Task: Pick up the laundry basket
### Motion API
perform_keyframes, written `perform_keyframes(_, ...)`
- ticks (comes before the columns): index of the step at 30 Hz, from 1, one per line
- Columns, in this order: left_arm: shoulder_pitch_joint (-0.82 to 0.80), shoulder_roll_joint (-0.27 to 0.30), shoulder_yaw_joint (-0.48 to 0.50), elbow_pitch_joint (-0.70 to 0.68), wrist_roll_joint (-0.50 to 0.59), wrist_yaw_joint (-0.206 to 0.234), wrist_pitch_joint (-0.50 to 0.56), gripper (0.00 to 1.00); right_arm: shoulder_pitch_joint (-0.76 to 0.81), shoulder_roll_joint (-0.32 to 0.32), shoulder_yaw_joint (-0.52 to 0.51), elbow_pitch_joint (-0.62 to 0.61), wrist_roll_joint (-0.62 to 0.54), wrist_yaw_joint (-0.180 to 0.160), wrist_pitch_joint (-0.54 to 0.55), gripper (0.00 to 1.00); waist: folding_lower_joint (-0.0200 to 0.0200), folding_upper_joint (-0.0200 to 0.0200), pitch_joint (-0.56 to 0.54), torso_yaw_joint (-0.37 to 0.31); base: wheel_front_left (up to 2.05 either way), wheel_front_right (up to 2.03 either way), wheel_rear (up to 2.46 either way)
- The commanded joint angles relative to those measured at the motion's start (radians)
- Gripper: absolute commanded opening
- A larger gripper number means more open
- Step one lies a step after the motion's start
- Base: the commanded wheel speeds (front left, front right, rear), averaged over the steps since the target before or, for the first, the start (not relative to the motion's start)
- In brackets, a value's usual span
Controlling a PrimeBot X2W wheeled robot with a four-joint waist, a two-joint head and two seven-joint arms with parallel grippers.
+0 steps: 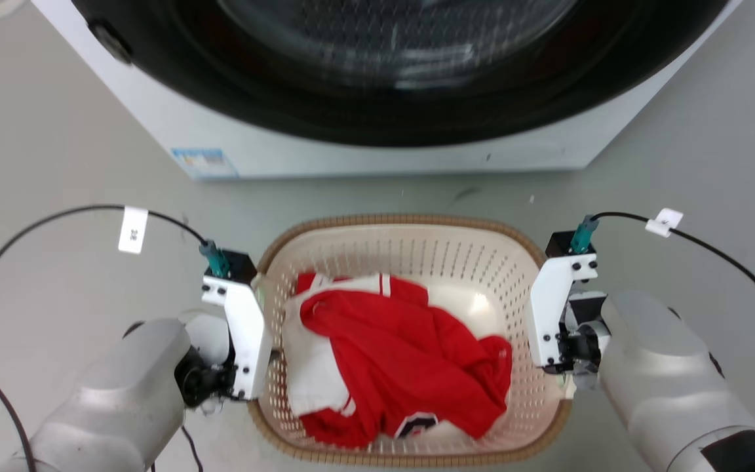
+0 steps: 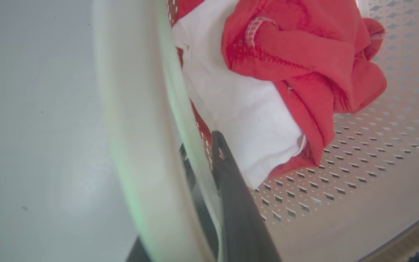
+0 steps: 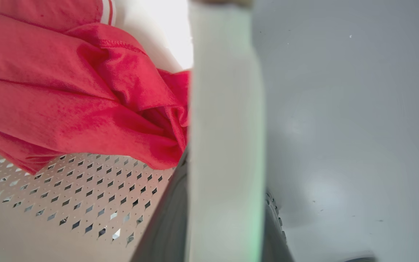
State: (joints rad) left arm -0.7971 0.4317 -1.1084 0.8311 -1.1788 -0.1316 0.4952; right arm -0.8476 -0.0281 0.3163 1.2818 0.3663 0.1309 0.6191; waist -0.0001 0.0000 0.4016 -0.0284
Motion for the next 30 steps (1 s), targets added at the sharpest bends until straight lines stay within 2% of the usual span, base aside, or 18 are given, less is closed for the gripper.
perform_keyframes(1, 0.014, 0.062, -0.010, 0.020, -0.003, 0.002, 0.022, 0.00, 0.027, -0.047, 0.017, 0.012, -0.012, 0.000, 0.023, 0.00, 0.0001, 0.0000, -0.090, -0.019, 0.00, 0.00, 0.00)
perform_keyframes(8, 0.067, 0.087, -0.071, -0.031, -0.092, 0.002, 0.170, 0.00, 0.079, -0.043, 0.086, -0.028, 0.056, 0.001, 0.164, 0.00, 0.0001, 0.0000, -0.226, -0.026, 0.00, 0.00, 0.00)
perform_keyframes(13, 0.105, 0.095, -0.098, -0.042, -0.123, 0.002, 0.197, 0.00, 0.113, -0.042, 0.127, -0.050, 0.103, 0.001, 0.231, 0.00, 0.0001, 0.0000, -0.305, -0.033, 0.00, 0.00, 0.00)
perform_keyframes(20, 0.132, 0.103, -0.113, -0.039, -0.156, 0.002, 0.225, 0.00, 0.130, -0.042, 0.167, -0.071, 0.147, 0.002, 0.265, 0.00, 0.0001, 0.0000, -0.386, -0.040, 0.00, 0.00, 0.00)
perform_keyframes(30, 0.127, 0.110, -0.131, -0.043, -0.179, 0.002, 0.270, 0.00, 0.106, -0.041, 0.196, -0.067, 0.181, 0.002, 0.287, 0.00, 0.0001, 0.0000, -0.420, -0.039, 0.00, 0.00, 0.00)
